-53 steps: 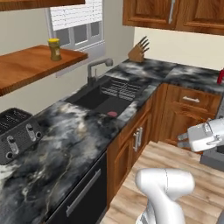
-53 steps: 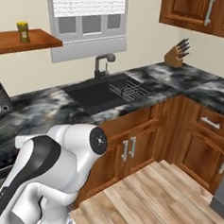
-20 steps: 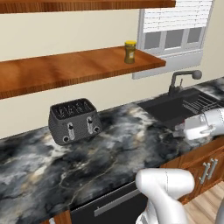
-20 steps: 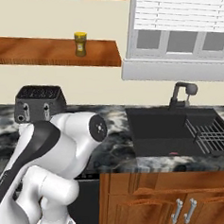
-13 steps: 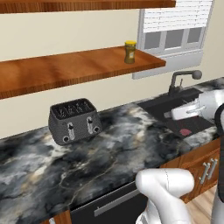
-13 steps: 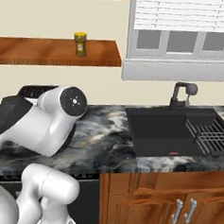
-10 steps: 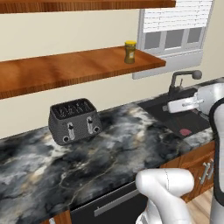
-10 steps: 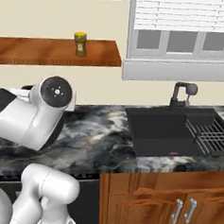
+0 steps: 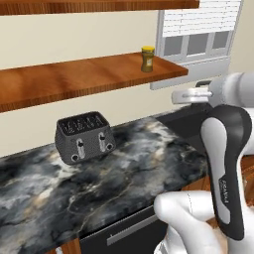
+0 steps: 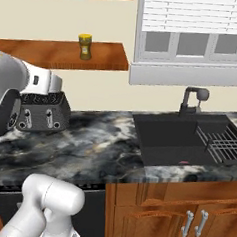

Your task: Collect the turmeric, ketchup, and shaker from the cabinet and place them next to the stove.

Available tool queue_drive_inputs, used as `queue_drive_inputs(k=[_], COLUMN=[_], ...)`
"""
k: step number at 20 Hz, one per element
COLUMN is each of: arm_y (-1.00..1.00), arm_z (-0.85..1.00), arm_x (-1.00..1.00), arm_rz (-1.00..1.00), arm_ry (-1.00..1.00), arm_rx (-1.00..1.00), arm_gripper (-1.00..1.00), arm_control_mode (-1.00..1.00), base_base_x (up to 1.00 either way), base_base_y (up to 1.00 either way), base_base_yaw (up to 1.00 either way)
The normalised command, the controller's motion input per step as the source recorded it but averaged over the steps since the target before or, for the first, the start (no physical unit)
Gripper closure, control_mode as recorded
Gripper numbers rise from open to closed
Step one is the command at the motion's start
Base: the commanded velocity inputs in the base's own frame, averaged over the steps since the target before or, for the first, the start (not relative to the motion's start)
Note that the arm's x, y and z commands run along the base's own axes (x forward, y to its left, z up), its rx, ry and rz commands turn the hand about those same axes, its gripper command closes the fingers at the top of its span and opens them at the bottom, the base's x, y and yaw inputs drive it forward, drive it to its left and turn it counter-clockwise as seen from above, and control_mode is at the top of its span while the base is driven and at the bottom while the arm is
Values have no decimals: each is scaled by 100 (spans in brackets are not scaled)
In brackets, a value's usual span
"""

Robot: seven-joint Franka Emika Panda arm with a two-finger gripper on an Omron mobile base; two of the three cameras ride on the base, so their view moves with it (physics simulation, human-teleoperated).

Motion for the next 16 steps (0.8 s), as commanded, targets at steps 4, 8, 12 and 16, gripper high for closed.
queue_drive_inputs(k=[4, 8, 12, 16], arm_y=[9, 8, 4, 1], arm_z=[35, 42, 31, 27], arm_x=[31, 29, 25, 16], arm_rz=[-26, -17, -5, -1], arm_ry=[-20, -14, -6, -2], arm_rx=[-10, -7, -5, -4], arm_gripper=[-100, -100, -100, -100], arm_control_mode=[-100, -100, -100, -100], base_base_x=[0, 0, 0, 0], base_base_y=[0, 0, 0, 0], base_base_yaw=[0, 0, 0, 0])
